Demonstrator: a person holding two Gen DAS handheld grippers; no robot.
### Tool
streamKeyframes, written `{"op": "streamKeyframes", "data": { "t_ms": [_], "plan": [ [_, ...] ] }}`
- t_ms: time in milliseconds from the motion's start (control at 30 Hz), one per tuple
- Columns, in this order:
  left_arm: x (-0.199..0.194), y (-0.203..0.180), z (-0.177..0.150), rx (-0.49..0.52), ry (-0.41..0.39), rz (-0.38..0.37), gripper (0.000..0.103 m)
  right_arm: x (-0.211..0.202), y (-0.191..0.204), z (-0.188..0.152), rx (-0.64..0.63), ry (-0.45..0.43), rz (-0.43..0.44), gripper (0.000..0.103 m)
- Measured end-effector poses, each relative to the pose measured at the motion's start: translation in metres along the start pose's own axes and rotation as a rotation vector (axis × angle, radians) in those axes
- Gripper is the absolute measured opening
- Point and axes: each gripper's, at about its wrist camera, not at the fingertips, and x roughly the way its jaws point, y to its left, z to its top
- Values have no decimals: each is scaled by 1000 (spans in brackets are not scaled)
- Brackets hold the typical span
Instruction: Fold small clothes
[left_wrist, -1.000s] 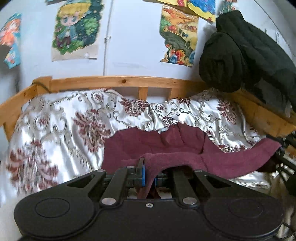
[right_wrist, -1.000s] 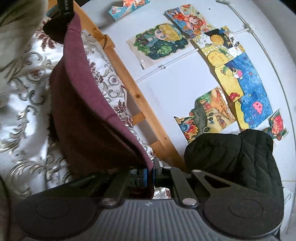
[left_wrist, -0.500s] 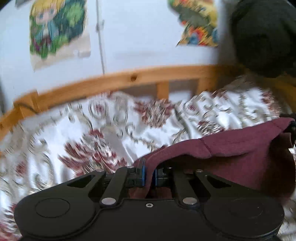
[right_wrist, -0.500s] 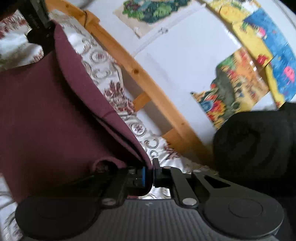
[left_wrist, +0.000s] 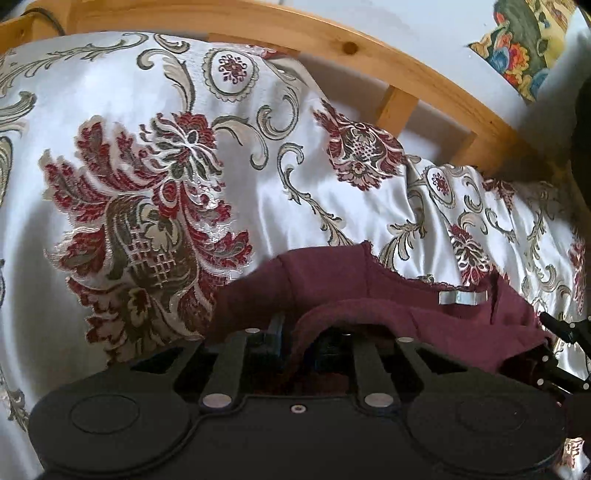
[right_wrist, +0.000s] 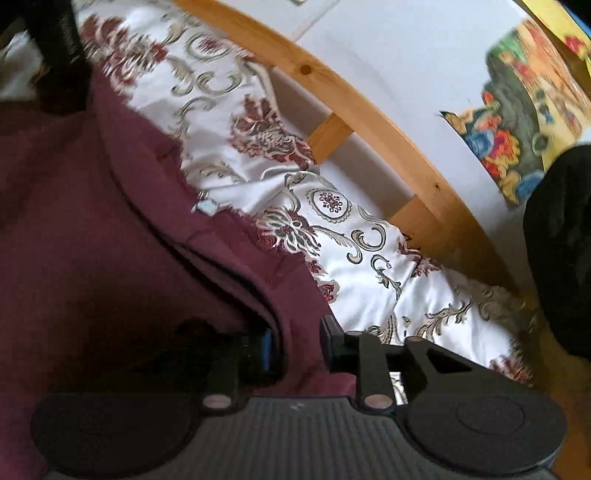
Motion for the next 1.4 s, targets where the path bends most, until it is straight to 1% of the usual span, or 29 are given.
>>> {"op": "streamKeyframes", "data": {
  "t_ms": [33, 67, 100, 133, 167, 200, 233, 267, 367, 467, 567, 633, 733, 800, 867, 900, 967, 1000, 1033, 1067, 1100, 1133, 1167, 1200, 1267, 1300, 1367, 1400],
  "plan": [
    [-2, -1, -1, -1, 1, -2, 26, -2, -4, 2, 27, -9, 2, 65],
    [-5, -2, -2, -2, -1, -4, 31, -5, -9, 4, 61, -27, 16, 80],
    [-7, -2, -2, -4, -5, -5, 39, -8, -14, 6, 92, -41, 30, 95],
    [-11, -2, -1, -10, -13, 3, 60, -11, -18, 7, 120, -52, 44, 101],
    [-13, -2, -1, -20, -20, 24, 86, -13, -22, 8, 140, -65, 63, 101],
    [-17, 0, -1, -36, -31, 46, 95, -15, -25, 8, 155, -74, 83, 101],
    [-22, 3, -1, -56, -47, 62, 99, -16, -27, 8, 170, -81, 100, 102],
    [-27, 6, -1, -79, -65, 65, 99, -18, -29, 8, 185, -85, 120, 102],
    [-38, 16, 2, -142, -79, 56, 100, -22, -28, 9, 202, -75, 178, 102],
    [-45, 20, -1, -169, -84, 66, 102, -18, -17, 10, 172, -8, 246, 102],
    [-44, 17, -8, -132, -34, 106, 102, -8, -2, 6, 151, 68, 265, 102],
    [-38, 14, -14, -87, 25, 146, 102, -3, 4, -1, 161, 88, 275, 102],
    [-31, 18, -27, -64, 97, 180, 102, -1, 1, -16, 261, 56, 272, 102],
    [-30, 20, -30, -65, 108, 195, 102, -3, -5, -22, 305, 9, 258, 102],
    [-33, 20, -30, -67, 93, 196, 102, -7, -11, -24, 322, -37, 220, 100],
    [-36, 19, -30, -64, 81, 198, 102, -8, -13, -23, 327, -55, 209, 95],
    [-41, 17, -32, -51, 62, 209, 102, -8, -18, -22, 335, -63, 191, 76],
    [-42, 17, -33, -45, 59, 216, 102, -8, -20, -22, 352, -64, 192, 52],
    [-43, 16, -33, -41, 60, 221, 102, -7, -23, -23, 376, -58, 195, 24],
    [-43, 16, -34, -37, 64, 220, 102, -6, -26, -24, 399, -46, 190, 14],
    [-42, 16, -34, -36, 67, 217, 102, -5, -30, -25, 421, -41, 182, 7],
    [-43, 16, -35, -37, 68, 212, 102, -6, -34, -28, 447, -41, 173, 7],
    [-43, 15, -34, -38, 67, 209, 102, -7, -38, -30, 471, -38, 161, 3],
    [-43, 14, -35, -38, 66, 208, 102, -6, -43, -33, 498, -31, 141, 1],
    [-44, 13, -35, -32, 62, 211, 102, -6, -55, -39, 570, -14, 117, 1],
    [-44, 12, -36, -27, 63, 214, 102, -7, -60, -43, 604, -14, 129, 3],
    [-42, 12, -36, -19, 66, 222, 102, -9, -66, -46, 645, -29, 170, 23],
    [-42, 12, -36, -18, 68, 225, 102, -11, -66, -46, 646, -40, 184, 50]
  ]
}}
